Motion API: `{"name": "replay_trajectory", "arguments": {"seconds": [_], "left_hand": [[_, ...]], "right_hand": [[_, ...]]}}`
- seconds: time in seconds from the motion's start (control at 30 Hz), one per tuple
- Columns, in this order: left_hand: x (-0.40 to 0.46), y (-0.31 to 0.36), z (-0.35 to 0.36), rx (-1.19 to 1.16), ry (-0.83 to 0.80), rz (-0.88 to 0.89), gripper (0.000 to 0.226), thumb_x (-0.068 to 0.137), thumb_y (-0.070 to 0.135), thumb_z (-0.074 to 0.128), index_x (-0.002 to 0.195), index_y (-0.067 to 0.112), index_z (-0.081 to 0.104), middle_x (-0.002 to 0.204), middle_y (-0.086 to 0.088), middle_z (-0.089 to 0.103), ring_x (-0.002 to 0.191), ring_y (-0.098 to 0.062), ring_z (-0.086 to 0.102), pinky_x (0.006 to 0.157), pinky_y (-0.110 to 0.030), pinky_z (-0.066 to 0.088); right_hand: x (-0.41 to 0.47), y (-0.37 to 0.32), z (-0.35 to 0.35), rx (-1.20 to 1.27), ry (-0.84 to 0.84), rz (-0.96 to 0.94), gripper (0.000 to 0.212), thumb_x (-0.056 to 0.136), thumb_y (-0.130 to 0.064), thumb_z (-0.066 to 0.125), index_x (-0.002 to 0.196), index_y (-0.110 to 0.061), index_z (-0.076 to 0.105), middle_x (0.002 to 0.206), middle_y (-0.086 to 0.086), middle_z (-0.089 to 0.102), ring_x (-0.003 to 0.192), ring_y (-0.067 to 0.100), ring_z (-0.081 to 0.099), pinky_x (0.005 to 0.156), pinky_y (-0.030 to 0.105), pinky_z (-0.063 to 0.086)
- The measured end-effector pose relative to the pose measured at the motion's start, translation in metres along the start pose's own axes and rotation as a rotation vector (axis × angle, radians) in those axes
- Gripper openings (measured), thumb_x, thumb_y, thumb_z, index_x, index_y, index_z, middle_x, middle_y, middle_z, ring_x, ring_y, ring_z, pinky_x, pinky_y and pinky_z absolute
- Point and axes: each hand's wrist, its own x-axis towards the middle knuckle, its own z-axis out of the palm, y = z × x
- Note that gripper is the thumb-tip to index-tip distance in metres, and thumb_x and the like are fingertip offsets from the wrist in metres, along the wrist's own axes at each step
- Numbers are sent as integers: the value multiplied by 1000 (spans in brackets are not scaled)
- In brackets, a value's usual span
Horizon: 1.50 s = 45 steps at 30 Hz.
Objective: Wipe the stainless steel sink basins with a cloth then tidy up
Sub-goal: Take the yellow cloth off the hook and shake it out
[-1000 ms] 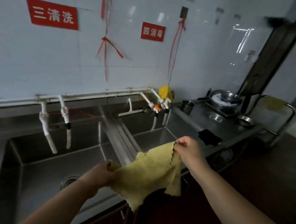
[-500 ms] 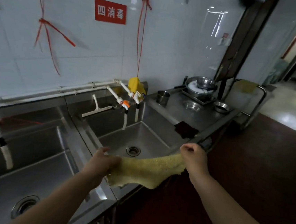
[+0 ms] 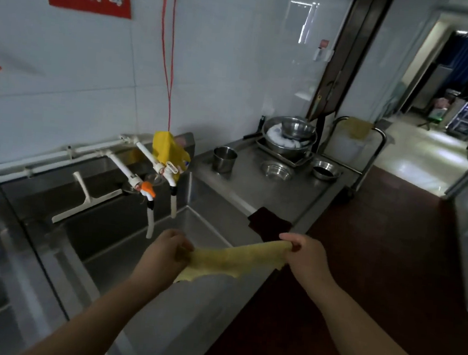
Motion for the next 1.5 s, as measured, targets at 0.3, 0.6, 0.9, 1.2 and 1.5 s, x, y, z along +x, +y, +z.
{"name": "replay_trajectory", "arguments": {"seconds": [0.3, 0.6, 0.9, 1.2, 1.5], "left_hand": [[100, 39, 43, 59, 17, 25, 17, 91, 23, 53, 88, 19, 69, 92, 3, 64, 90, -12, 49, 76, -27, 40], [170, 102, 104, -712, 40, -504, 19, 87, 29, 63, 91, 11, 67, 84, -13, 61, 78, -26, 56, 70, -36, 46], [216, 146, 157, -704, 341, -690, 14, 90, 34, 60, 93, 21, 64, 93, -8, 61, 85, -23, 56, 59, -29, 41], [267, 141, 171, -768, 348, -619, 14, 93, 32, 56, 93, 20, 63, 90, -10, 64, 82, -25, 63, 66, -34, 55], [315, 105, 159, -968, 219, -514, 31, 80, 11, 71, 107, 18, 59, 96, -4, 70, 82, -14, 70, 66, -23, 56]], "right_hand": [[105, 47, -39, -69, 59, -7, 19, 82, -16, 62, 65, -25, 60, 70, -10, 55, 66, 2, 54, 55, 16, 39], [222, 97, -90, 83, -111, -54, 8, 89, -22, 55, 82, -18, 57, 72, -4, 54, 65, 9, 49, 57, 26, 38], [304, 128, -83, 109, -100, -105, 17, 91, -31, 55, 80, -19, 58, 67, -7, 54, 61, 10, 50, 56, 26, 38], [326, 84, -16, 210, -304, -218, 12, 90, -33, 57, 79, -33, 55, 77, -12, 60, 70, -1, 57, 55, 10, 39], [366, 60, 41, 212, -618, -316, 27, 95, -30, 50, 94, -53, 64, 103, -15, 67, 94, -2, 62, 81, 16, 51]]}}
